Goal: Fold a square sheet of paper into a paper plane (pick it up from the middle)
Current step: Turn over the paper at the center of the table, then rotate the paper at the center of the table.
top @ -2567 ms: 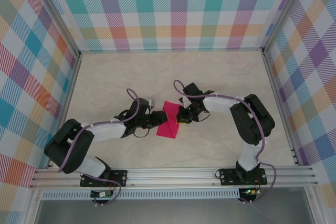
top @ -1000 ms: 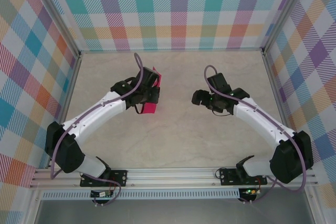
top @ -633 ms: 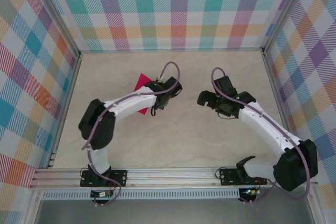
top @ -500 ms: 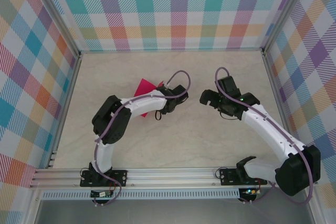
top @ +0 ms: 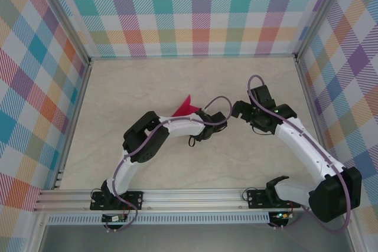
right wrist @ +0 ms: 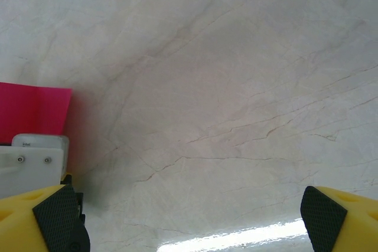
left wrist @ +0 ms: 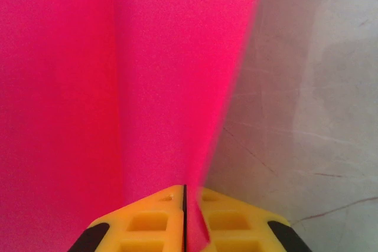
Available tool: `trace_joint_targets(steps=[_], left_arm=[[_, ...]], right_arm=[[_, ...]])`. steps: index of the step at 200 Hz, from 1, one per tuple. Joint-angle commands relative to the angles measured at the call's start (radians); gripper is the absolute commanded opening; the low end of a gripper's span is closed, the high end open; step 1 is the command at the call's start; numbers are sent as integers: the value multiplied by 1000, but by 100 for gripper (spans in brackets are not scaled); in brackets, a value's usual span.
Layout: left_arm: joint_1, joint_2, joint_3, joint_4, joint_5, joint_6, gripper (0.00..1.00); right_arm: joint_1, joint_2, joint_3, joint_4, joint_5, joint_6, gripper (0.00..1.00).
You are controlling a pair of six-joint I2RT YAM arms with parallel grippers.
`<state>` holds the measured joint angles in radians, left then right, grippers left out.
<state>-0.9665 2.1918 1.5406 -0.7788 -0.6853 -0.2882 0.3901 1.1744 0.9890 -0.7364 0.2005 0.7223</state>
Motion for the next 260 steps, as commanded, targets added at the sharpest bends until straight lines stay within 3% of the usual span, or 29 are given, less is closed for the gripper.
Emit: trace_joint_targets(steps=[1, 53, 92, 121, 155, 165, 208, 260], left_arm=[[-3, -3, 24, -3, 84, -39, 17], [-6, -272, -48, 15, 378, -144, 53], [32, -530, -179, 58, 500, -242, 62], [144, -707, -288, 84, 555, -305, 66], [302, -855, -416, 88, 565, -363, 72], [356, -875, -449, 83, 575, -365, 74], [559, -911, -556, 122, 654, -368, 78], [682, -929, -635, 152, 686, -396, 89]], right_arm=[[-19, -2, 25, -31, -21, 9, 100], [-34, 53, 91, -15, -109, -16, 100], [-29, 183, 159, 47, -271, -55, 96], [20, 278, 201, 119, -382, -45, 92], [130, 411, 296, 147, -401, -33, 88], [164, 454, 319, 167, -409, -19, 86], [300, 689, 470, 206, -465, 8, 61], [393, 917, 645, 183, -485, 16, 55]])
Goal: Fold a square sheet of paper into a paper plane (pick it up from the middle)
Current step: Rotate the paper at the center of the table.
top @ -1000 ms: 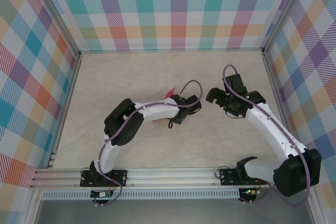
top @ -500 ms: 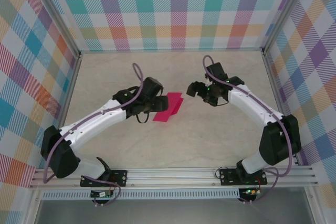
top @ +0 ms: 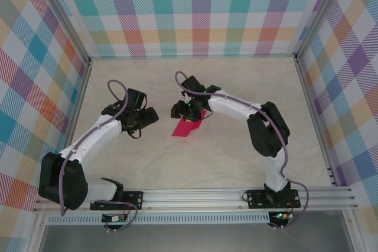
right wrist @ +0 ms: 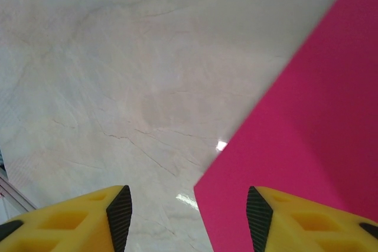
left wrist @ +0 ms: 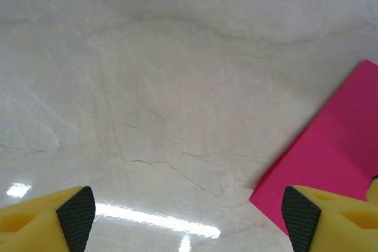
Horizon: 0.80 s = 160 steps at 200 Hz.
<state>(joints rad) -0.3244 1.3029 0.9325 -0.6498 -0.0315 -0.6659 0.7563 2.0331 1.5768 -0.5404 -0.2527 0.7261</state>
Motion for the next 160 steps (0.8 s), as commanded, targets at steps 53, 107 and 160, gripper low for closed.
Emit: trace_joint_targets(steps=[53, 107, 160], left_arm=[[73, -55, -59, 40, 74, -1, 92], [72, -38, -70, 83, 140, 22, 92], [73, -48, -101, 145, 231, 44, 92]], right_arm=[[43, 136, 67, -75, -60, -75, 54], [43, 161, 19, -198, -83, -385, 54], [41, 5, -148, -291, -33, -744, 56]])
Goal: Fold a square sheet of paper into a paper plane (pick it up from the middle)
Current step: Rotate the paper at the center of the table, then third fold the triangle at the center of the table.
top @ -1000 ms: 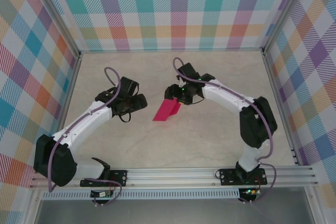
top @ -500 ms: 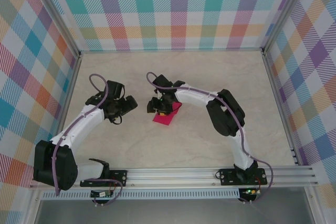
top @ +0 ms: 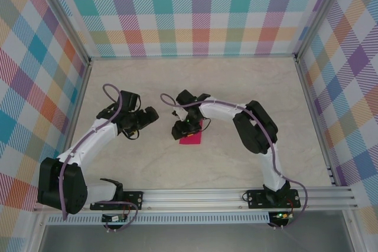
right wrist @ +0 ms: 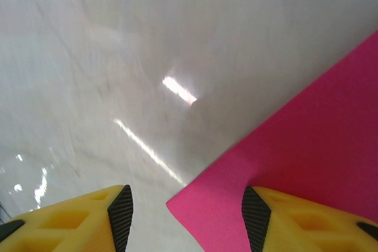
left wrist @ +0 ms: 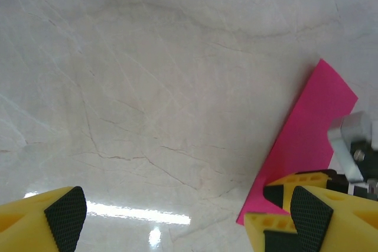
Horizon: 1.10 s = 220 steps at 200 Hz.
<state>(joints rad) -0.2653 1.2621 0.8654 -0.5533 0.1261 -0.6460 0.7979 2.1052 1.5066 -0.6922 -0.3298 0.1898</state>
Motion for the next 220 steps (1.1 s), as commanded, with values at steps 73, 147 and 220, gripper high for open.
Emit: trace_joint_targets(steps=[73, 147, 220], left_arm=[[-104, 67, -59, 319, 265, -39, 76], [-305, 351, 39, 574, 312, -147, 38], [-322, 593, 136, 613, 322, -80, 32]], right_arm=[[-127, -463, -377, 182, 90, 427, 73], [-244, -611, -734, 429, -47, 707, 70], [-252, -538, -762, 525, -143, 672, 65]])
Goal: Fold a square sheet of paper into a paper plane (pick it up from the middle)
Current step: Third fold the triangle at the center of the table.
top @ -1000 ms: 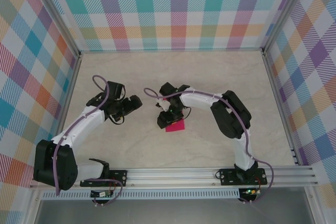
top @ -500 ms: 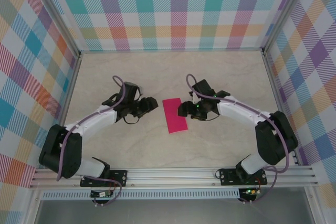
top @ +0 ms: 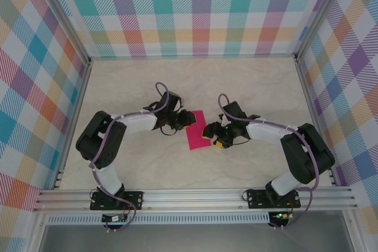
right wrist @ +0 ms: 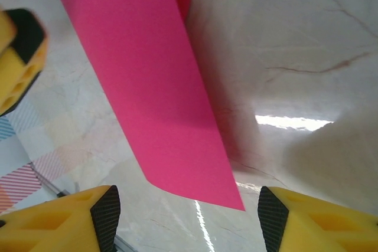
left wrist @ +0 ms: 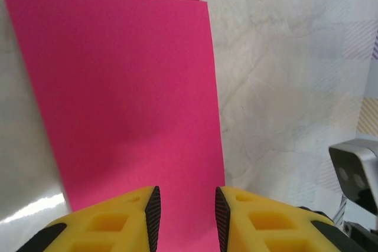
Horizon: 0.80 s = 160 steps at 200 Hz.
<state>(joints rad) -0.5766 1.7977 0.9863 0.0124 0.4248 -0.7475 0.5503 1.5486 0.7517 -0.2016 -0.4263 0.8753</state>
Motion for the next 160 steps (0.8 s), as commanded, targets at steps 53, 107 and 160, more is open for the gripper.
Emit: trace_joint_targets(steps=[53, 107, 160], left_arm=[[-11, 85, 18, 9, -27, 49, 31], [-10, 112, -15, 8, -30, 46, 31], [-10, 118, -24, 6, -34, 44, 30]], right_arm=[[-4, 73, 26, 9, -51, -68, 64], [-4, 100, 22, 60, -99, -48, 61], [-4, 81, -19, 117, -140, 6, 53]])
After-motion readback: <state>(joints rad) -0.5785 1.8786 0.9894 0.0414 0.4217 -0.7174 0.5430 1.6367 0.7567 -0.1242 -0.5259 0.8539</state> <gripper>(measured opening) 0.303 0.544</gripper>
